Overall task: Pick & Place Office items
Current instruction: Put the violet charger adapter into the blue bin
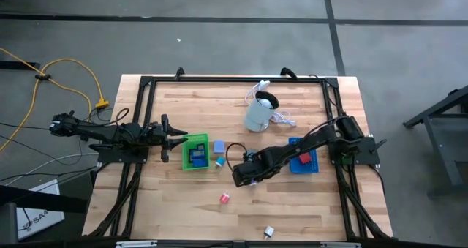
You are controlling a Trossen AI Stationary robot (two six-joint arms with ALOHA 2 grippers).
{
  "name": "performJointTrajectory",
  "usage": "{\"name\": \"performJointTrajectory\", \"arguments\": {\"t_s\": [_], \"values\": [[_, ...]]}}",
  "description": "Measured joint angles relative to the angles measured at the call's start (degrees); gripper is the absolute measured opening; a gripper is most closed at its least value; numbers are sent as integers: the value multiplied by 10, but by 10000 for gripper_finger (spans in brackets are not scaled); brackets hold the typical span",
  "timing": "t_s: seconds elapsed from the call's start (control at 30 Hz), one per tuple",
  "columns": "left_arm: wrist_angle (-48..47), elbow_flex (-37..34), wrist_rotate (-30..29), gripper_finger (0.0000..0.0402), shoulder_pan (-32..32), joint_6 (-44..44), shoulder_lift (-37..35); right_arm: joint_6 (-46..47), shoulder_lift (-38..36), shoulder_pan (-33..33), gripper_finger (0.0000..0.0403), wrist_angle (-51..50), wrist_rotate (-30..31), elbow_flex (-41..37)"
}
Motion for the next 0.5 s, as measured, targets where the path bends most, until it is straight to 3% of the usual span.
{"name": "performJointTrajectory", "arguments": {"t_s": [0.5], "values": [[3,0,0,103,0,0,0,13,39,-1,203,16,-20,1]]}}
